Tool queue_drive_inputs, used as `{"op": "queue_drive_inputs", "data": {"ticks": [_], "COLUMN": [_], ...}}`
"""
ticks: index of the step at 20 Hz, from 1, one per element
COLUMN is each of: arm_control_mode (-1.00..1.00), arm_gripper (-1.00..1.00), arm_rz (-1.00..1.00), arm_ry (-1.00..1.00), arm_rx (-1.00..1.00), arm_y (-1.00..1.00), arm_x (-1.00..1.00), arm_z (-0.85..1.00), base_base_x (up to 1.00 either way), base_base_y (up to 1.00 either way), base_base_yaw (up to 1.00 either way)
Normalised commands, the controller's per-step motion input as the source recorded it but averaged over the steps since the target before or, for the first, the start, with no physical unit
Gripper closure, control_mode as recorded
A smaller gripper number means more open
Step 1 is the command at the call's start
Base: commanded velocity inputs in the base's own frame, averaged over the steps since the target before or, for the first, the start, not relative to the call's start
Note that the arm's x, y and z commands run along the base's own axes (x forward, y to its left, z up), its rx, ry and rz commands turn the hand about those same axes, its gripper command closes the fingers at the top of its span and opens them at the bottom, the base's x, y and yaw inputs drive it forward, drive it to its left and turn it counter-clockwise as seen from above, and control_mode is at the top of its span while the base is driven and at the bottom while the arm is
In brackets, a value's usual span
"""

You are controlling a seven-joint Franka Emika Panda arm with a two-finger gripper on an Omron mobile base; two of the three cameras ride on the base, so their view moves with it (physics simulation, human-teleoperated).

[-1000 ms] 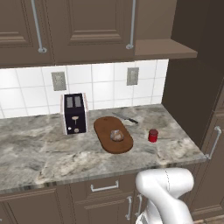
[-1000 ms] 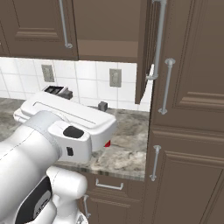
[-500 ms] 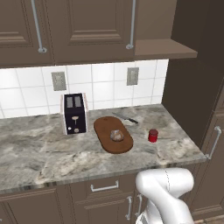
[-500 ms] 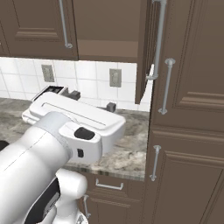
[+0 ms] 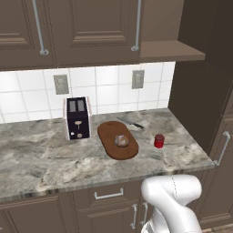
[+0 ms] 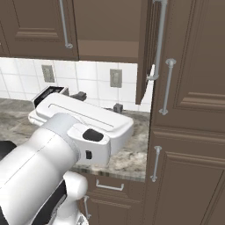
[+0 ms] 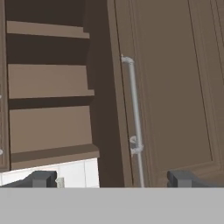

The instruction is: Pick the bread, place it on the cutting board, pick the jam, place it on the counter, and close the cabinet.

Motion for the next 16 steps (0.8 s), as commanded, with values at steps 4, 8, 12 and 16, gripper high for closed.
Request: {"op": "queue_drive_inputs", "data": {"ticks": [4,8,12,16], "arm_control_mode": [-1.00,-1.00,-1.00,-1.00], "arm_gripper": [-1.00,-1.00,-1.00,-1.00], "arm_rz": [0.00,0.00,0.00,0.05], "arm_ry": [0.00,0.00,0.00,0.00], "arm_rx": [0.00,0.00,0.00,0.00], "arm_y": [-0.09,-0.09,-0.11,-0.11], "arm_x": [0.00,0.00,0.00,0.00], "arm_z": [0.00,0.00,0.00,0.00], "base_base_x": [0.00,0.00,0.00,0.00], "base_base_y": [0.00,0.00,0.00,0.00], "base_base_yaw": [0.00,0.00,0.00,0.00]}}
